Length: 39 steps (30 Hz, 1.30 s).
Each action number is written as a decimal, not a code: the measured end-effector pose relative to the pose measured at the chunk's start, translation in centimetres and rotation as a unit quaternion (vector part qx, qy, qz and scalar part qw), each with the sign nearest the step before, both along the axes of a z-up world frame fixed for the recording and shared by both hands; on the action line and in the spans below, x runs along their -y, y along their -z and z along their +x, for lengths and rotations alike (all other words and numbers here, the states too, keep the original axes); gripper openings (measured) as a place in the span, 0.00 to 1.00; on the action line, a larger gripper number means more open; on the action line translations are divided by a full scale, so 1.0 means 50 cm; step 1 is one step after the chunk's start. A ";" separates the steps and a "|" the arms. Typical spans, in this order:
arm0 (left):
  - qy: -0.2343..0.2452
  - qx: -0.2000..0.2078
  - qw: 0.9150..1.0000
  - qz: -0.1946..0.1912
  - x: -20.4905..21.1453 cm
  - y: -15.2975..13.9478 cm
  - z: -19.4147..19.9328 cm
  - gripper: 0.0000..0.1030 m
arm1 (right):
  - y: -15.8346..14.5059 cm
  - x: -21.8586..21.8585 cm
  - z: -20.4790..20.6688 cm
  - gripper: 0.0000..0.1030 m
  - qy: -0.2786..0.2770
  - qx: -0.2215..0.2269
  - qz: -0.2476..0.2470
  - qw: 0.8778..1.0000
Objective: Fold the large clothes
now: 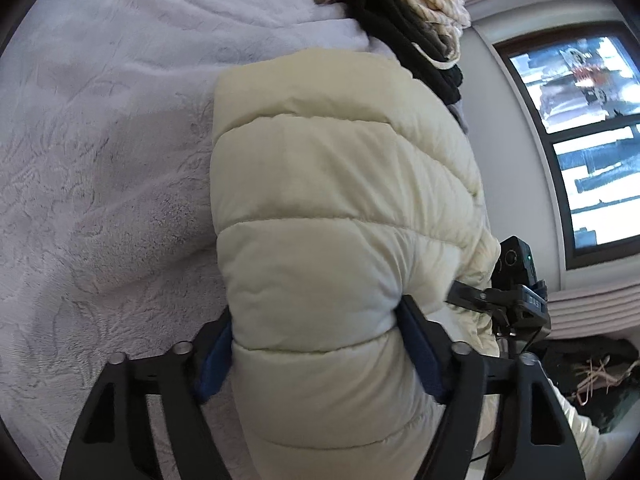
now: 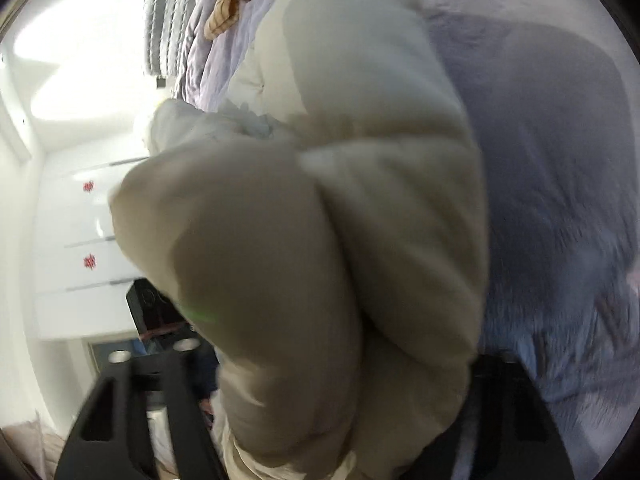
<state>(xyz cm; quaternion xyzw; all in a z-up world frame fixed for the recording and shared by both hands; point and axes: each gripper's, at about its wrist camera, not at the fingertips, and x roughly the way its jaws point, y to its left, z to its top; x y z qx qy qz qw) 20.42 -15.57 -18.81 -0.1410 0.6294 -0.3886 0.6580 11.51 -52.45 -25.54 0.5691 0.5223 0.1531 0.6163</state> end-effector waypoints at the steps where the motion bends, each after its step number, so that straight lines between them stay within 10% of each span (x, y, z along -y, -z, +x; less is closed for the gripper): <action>1: 0.002 0.004 1.000 -0.003 -0.001 -0.007 -0.003 0.69 | -0.008 -0.003 -0.005 0.53 0.003 -0.001 -0.002 1.000; 12: -0.035 0.030 0.998 -0.037 -0.114 -0.087 0.025 0.68 | -0.105 -0.084 0.046 0.47 -0.019 0.022 -0.019 0.999; 22: -0.109 0.086 0.990 -0.015 -0.333 -0.137 0.169 0.68 | -0.119 -0.274 0.262 0.47 -0.064 0.070 -0.011 0.995; 39: -0.183 0.089 0.979 0.027 -0.449 0.027 0.335 0.73 | -0.015 -0.413 0.458 0.53 -0.085 0.067 -0.050 0.993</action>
